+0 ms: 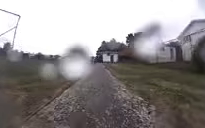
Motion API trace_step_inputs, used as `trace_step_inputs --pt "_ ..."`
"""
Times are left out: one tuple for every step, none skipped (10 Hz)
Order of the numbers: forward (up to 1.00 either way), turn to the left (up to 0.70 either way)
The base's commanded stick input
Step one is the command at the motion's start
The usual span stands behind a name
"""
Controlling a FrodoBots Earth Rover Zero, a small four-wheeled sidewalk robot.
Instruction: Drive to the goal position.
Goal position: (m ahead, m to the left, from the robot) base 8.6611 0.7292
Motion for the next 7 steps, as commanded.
trace_step_inputs --pt "0.85 0.10" --pt "0.85 0.00" --pt "0.85 0.00" --pt "0.85 0.00" --pt "0.85 0.00" --pt "0.85 0.00" --pt "0.85 0.00"
